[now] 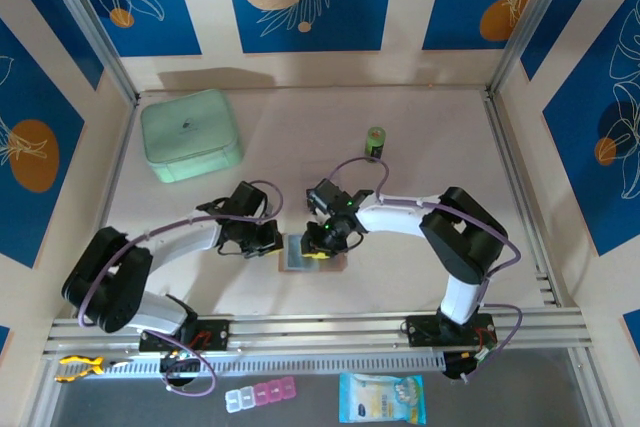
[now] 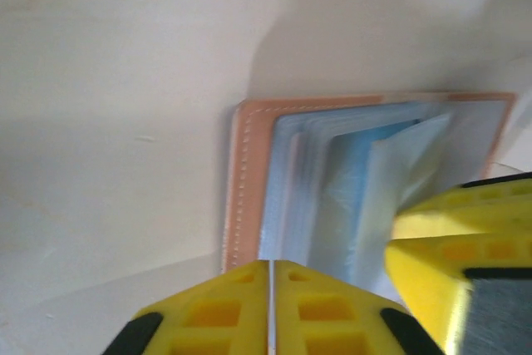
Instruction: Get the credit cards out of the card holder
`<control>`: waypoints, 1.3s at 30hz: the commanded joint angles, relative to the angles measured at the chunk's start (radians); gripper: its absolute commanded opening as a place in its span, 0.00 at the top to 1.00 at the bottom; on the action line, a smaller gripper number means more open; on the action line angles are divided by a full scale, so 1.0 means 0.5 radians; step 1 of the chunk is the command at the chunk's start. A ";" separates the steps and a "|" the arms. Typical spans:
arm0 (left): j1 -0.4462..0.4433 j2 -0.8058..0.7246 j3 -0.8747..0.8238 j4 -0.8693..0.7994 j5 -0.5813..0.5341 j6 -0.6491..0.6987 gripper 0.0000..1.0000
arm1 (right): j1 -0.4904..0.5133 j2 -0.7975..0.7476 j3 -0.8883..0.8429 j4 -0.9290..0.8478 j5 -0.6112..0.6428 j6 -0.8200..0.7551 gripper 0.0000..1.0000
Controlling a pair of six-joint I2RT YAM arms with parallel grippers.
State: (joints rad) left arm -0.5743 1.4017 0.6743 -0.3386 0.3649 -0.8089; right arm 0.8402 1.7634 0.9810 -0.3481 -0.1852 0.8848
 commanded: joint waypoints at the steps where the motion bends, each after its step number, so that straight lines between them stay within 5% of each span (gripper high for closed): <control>1: -0.025 -0.081 0.071 -0.037 0.012 -0.035 0.86 | -0.036 -0.059 -0.081 0.071 -0.078 0.063 0.71; 13: -0.141 0.084 0.043 0.285 0.153 -0.219 0.70 | -0.126 -0.115 -0.308 0.440 -0.288 0.184 0.74; 39: -0.204 0.267 0.060 0.413 0.200 -0.313 0.69 | -0.260 -0.240 -0.645 1.009 -0.512 0.439 0.80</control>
State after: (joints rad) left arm -0.6666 1.5265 0.6910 -0.1417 0.4419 -0.9482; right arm 0.7155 1.6764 0.6720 0.1268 -0.4088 1.0824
